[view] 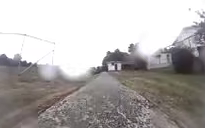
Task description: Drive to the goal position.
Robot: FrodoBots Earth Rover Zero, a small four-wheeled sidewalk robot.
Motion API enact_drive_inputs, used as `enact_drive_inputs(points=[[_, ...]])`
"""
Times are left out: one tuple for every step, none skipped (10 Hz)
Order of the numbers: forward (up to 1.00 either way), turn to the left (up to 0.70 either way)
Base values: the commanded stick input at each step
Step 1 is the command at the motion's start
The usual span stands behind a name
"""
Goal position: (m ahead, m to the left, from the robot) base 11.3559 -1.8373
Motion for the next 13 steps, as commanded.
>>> enact_drive_inputs(points=[[0.85,0.00],[0.85,0.00],[0.85,0.00],[0.85,0.00],[0.85,0.00],[0.85,0.00],[0.85,0.00],[0.85,0.00],[0.85,0.00],[0.85,0.00],[0.85,0.00],[0.85,0.00],[0.85,0.00]])
